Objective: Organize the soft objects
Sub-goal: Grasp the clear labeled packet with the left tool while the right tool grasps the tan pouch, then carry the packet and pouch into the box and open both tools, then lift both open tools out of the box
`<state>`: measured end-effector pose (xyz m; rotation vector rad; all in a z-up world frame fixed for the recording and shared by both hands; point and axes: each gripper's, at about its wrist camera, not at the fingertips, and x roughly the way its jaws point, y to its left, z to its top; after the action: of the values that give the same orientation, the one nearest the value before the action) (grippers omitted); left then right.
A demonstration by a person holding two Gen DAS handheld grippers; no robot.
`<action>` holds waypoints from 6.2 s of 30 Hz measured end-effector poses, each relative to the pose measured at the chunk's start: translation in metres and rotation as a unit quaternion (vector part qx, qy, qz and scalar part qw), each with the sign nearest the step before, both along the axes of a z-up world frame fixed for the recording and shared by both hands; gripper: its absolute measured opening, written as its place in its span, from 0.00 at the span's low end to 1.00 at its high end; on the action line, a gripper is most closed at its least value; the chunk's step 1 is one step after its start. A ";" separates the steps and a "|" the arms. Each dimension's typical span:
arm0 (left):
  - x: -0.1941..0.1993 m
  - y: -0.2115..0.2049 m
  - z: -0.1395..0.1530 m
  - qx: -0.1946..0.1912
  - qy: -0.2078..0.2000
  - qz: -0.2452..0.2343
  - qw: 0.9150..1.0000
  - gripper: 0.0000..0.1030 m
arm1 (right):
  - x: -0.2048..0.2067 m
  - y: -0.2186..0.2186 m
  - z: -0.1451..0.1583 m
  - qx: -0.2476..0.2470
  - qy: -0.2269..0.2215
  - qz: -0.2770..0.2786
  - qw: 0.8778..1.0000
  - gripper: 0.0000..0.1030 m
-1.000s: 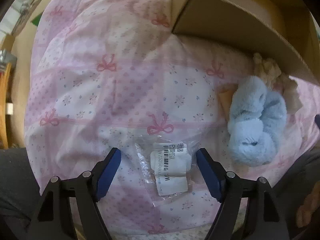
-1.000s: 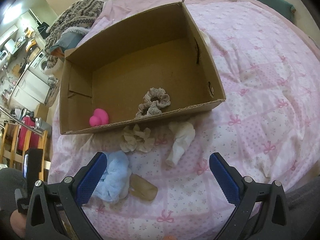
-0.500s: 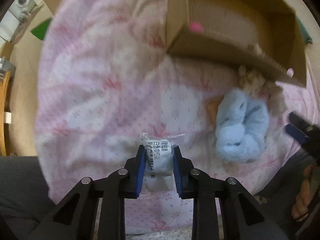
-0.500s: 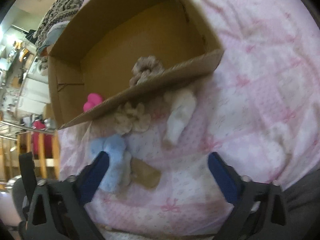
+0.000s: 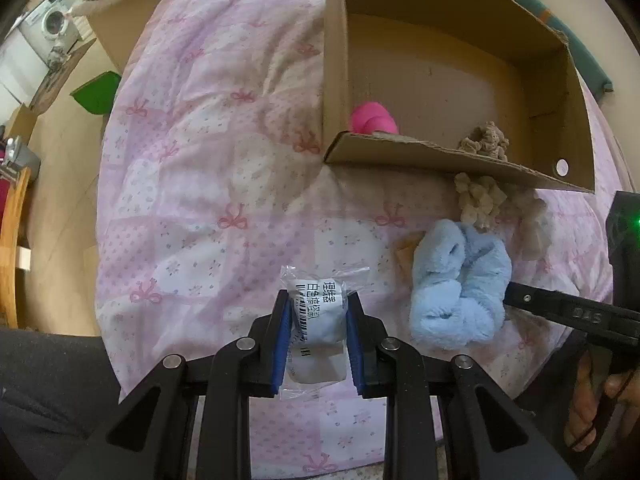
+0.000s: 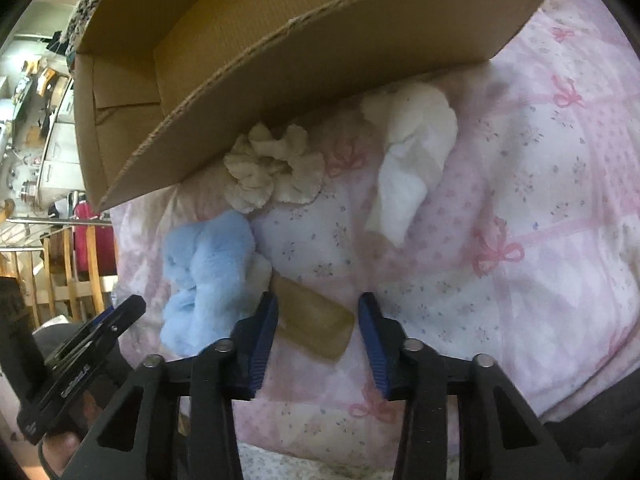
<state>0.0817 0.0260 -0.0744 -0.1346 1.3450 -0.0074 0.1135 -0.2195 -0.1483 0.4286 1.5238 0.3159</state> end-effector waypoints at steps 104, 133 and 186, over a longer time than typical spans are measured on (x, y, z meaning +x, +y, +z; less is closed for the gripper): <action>0.119 -0.049 0.029 -0.012 -0.141 -0.023 0.990 0.23 | 0.082 -0.009 0.080 -0.063 -0.206 0.000 0.977 0.08; 0.109 -0.056 0.047 0.008 -0.178 -0.034 0.983 0.56 | 0.081 -0.013 0.087 -0.049 -0.217 -0.006 0.975 0.20; 0.006 -0.007 0.038 -0.041 -0.089 0.010 0.995 0.96 | -0.023 -0.050 0.125 -0.047 -0.262 -0.088 0.960 1.00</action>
<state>0.0878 0.0189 -0.0365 -0.2116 1.1662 -0.0569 0.0909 -0.2693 -0.0232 0.3659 0.9695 0.1950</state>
